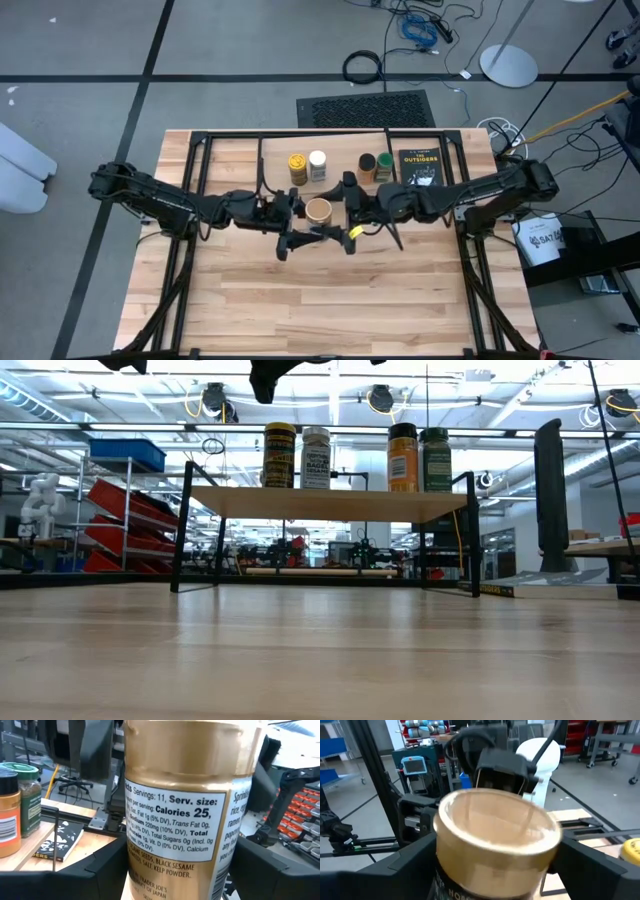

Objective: Shelf spices
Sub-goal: Put the golden seasoning bottle on the shelf

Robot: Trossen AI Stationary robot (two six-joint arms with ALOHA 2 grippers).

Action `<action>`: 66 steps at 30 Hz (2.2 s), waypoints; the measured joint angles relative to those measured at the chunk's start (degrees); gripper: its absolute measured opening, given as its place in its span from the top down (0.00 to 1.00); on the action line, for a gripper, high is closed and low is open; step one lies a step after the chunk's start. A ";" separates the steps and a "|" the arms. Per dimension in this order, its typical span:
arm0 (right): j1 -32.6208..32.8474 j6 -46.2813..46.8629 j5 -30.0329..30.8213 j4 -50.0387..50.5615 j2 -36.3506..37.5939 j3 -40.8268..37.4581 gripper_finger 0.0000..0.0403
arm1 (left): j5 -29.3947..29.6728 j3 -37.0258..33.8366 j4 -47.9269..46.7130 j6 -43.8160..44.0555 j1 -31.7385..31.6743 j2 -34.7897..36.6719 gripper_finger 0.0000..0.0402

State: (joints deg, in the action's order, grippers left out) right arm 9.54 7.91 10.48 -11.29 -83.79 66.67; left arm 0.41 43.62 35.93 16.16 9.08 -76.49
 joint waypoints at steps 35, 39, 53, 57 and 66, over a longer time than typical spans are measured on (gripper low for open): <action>2.84 -9.28 13.58 19.05 17.85 -0.09 0.14 | 1.56 0.00 -16.35 -10.00 -1.01 14.77 0.29; 4.29 -8.04 13.95 20.95 18.73 -0.09 0.14 | 6.16 0.00 -24.70 -13.11 -3.01 22.49 0.29; 5.86 -6.34 13.29 25.78 18.66 -0.09 0.14 | 15.34 -0.64 -44.39 -16.57 -15.46 30.14 0.29; 7.20 -4.84 13.20 27.89 18.66 -0.09 0.14 | 15.33 -2.60 -44.13 -16.17 -17.43 30.48 0.29; 7.82 -6.08 13.22 27.94 18.66 -0.09 0.14 | 11.52 -9.58 -31.92 -12.71 -20.83 30.58 0.29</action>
State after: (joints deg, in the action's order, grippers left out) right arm 17.37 1.83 23.70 16.65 -65.12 66.59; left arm 11.93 34.04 4.01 3.45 -11.75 -45.91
